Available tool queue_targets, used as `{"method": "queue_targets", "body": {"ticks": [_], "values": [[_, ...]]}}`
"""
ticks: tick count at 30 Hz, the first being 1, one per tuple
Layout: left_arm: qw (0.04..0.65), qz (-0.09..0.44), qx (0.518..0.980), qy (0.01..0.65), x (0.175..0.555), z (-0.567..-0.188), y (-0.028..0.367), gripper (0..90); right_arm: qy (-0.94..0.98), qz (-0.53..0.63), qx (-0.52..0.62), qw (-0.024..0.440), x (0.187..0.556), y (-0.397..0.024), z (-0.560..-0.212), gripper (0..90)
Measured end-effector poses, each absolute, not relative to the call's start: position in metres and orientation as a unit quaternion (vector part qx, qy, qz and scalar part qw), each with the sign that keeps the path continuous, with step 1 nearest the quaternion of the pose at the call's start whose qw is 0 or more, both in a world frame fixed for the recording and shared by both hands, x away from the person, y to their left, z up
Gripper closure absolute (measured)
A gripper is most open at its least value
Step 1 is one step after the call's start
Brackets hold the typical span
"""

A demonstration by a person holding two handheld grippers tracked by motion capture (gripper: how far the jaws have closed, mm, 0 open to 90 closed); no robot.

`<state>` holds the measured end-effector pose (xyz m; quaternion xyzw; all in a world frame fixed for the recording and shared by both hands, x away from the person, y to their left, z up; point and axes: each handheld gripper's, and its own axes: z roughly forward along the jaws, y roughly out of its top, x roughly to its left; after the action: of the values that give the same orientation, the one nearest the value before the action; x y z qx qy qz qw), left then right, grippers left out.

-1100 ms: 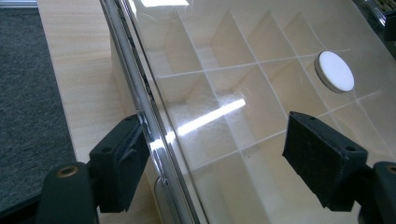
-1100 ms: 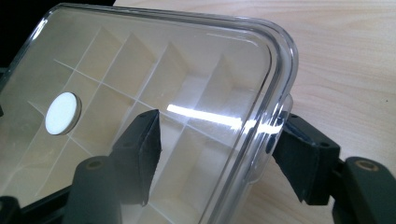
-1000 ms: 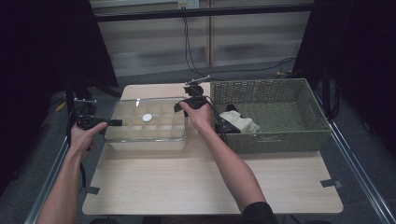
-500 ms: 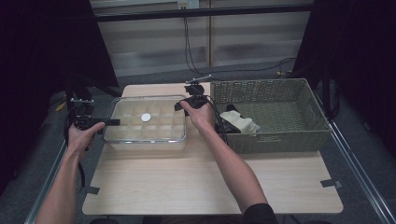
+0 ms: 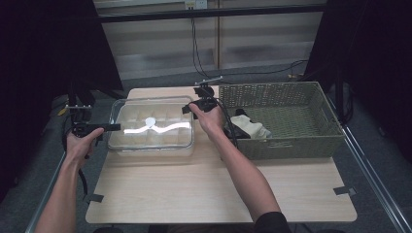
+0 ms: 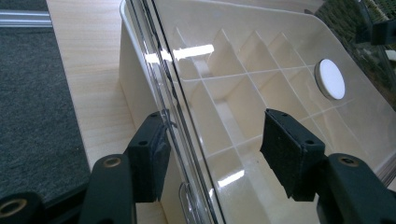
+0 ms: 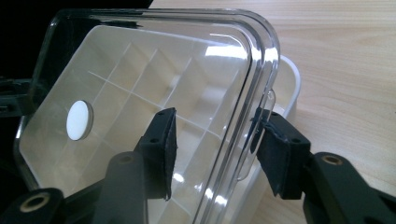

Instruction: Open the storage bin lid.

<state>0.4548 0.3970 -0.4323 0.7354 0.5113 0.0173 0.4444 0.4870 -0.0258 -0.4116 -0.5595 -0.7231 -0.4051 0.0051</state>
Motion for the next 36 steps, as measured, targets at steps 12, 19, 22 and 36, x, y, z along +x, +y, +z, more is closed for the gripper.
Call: {"method": "queue_targets", "body": {"ticks": [12, 19, 22, 36], "values": [[0.477, 0.028, 0.727, 0.493, 0.446, -0.422, 0.404, 53.6, -0.715, -0.433, -0.548, 0.000, 0.475, -0.033, -0.396, 57.5], [0.483, 0.036, 0.725, 0.489, 0.439, -0.418, 0.405, 55.8, -0.714, -0.450, -0.537, -0.003, 0.464, -0.034, -0.384, 62.0], [0.487, 0.036, 0.725, 0.485, 0.437, -0.417, 0.406, 57.4, -0.711, -0.458, -0.534, 0.001, 0.461, -0.037, -0.382, 63.8], [0.489, 0.049, 0.736, 0.466, 0.426, -0.406, 0.403, 60.7, -0.708, -0.463, -0.533, 0.009, 0.449, -0.044, -0.376, 66.3]]}}
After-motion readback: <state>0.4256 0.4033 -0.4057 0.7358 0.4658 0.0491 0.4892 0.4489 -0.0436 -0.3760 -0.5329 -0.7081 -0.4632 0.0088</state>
